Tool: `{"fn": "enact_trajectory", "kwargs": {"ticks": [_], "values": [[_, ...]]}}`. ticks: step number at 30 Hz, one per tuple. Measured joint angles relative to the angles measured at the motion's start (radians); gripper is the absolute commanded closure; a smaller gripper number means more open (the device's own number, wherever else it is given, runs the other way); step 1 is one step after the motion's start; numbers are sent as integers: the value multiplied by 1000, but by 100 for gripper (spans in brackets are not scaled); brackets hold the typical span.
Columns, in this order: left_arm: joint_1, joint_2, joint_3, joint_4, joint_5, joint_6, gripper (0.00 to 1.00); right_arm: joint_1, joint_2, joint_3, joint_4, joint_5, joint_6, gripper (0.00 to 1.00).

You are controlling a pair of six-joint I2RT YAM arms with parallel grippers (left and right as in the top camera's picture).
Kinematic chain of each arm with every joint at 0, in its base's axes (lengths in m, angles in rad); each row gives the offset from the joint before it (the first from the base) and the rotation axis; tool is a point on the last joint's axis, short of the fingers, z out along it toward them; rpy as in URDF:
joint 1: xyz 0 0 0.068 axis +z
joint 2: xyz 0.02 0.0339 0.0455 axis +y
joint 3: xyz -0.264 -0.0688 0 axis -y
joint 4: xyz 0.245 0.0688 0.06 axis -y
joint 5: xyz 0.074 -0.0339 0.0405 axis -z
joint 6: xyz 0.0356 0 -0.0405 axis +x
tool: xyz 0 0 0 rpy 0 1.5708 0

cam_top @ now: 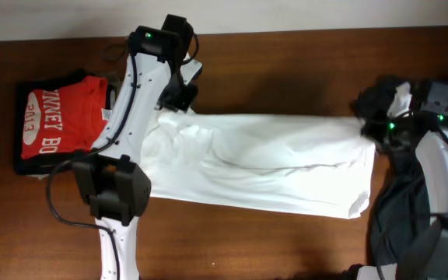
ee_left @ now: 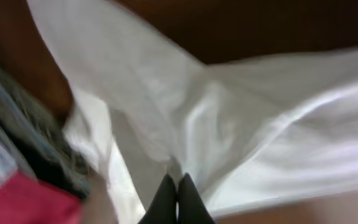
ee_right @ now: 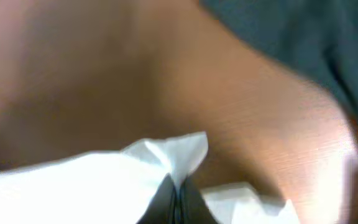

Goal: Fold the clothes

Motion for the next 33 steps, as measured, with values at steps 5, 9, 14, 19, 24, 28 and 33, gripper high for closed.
{"fn": "enact_trajectory", "kwargs": {"ticks": [5,9,14,19,24,28,33], "values": [[0,-4,-12,-130,3,-29,99,0,-4,-16,-266,174,72,93],[-1,-7,-191,-112,4,-53,96,0,-2,-116,-237,190,84,85],[-8,-7,-354,-77,2,-62,60,0,0,-177,-207,219,95,54],[-8,-7,-320,-34,-5,-67,43,0,1,-177,-188,227,94,54],[52,-15,-388,153,-49,-108,41,0,0,-177,-188,227,93,54],[142,-16,-574,225,23,-133,43,0,1,-178,-186,226,93,54],[129,-16,-606,229,95,-142,49,0,1,-178,-186,227,93,54]]}}
